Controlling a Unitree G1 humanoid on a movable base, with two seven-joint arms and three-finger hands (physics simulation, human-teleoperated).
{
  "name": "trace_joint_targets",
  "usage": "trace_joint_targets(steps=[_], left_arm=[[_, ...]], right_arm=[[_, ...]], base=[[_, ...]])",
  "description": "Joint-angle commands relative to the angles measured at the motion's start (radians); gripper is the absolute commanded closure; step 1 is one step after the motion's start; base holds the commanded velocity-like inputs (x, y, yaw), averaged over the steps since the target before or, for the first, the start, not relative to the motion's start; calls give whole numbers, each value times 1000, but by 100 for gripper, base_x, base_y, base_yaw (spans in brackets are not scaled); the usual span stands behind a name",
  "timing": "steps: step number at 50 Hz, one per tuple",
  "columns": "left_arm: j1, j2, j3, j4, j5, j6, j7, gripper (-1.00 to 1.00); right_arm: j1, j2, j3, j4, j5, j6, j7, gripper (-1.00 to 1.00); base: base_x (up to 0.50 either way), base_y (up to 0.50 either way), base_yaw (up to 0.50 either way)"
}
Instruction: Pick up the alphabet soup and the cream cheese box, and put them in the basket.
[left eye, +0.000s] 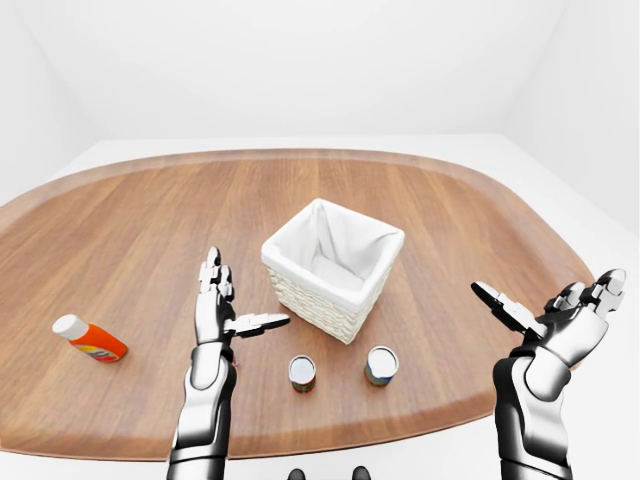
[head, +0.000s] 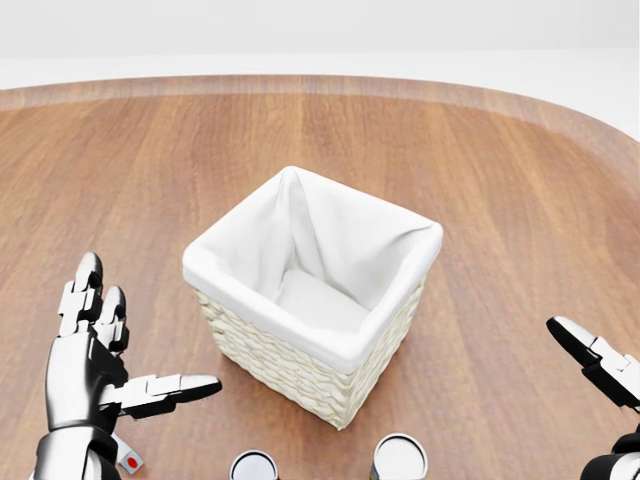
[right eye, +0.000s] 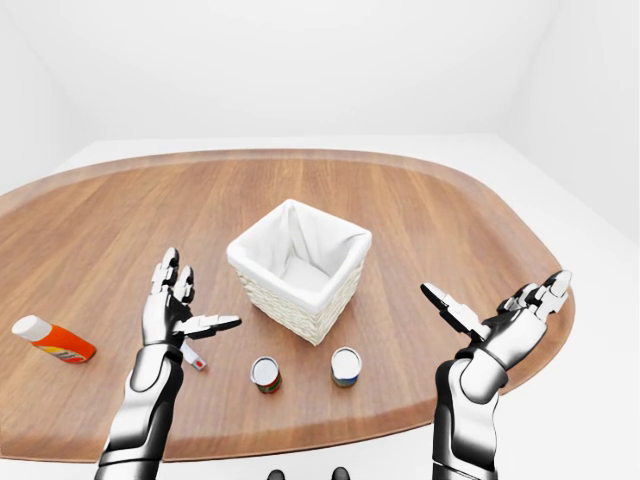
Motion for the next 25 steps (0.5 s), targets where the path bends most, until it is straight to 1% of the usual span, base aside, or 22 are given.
trace_joint_targets(steps=[1, 5, 9, 13, 14, 15, 20, 21, 22, 25], left_arm=[[6, 0, 1, -14, 4, -6, 14, -100], [1, 1, 1, -1, 6, -6, 13, -100], [1, 1, 5, -8, -5, 5, 12, -100], [-4, 2, 12, -2, -10, 8, 23, -100], [-6, 1, 17, 2, -4, -3, 40, -100], [-6, 2, 17, 3, -8, 0, 38, -100], [-8, 4, 21, 3, -19, 1, 43, -100], [-11, 5, 23, 12, -19, -6, 48, -100], [-10, 5, 25, 11, -21, -6, 51, -100], [-7, 5, 22, 0, -19, 0, 57, -100]], right_arm=[[2, 0, 0, 1, 1, 0, 0, -100], [1, 1, 0, 0, -3, 0, 0, -100], [2, 1, -1, -2, -1, 0, 0, -100], [0, 1, 0, 2, -1, 0, 0, -100], [0, 1, -1, 6, 0, 0, 0, -100], [0, 0, -1, 7, 0, 0, 0, -100], [2, 1, 0, -3, 0, 0, 0, -100], [1, 1, 0, 3, -1, 0, 0, -100], [2, 1, 0, 2, -1, 0, 0, -100], [2, 1, 0, 0, -1, 0, 0, -100]], base=[[18, 0, 0], [17, 0, 0], [18, 0, 0], [18, 0, 0], [18, 0, 0], [18, 0, 0], [17, 0, 0], [18, 0, 0], [18, 0, 0], [18, 0, 0]])
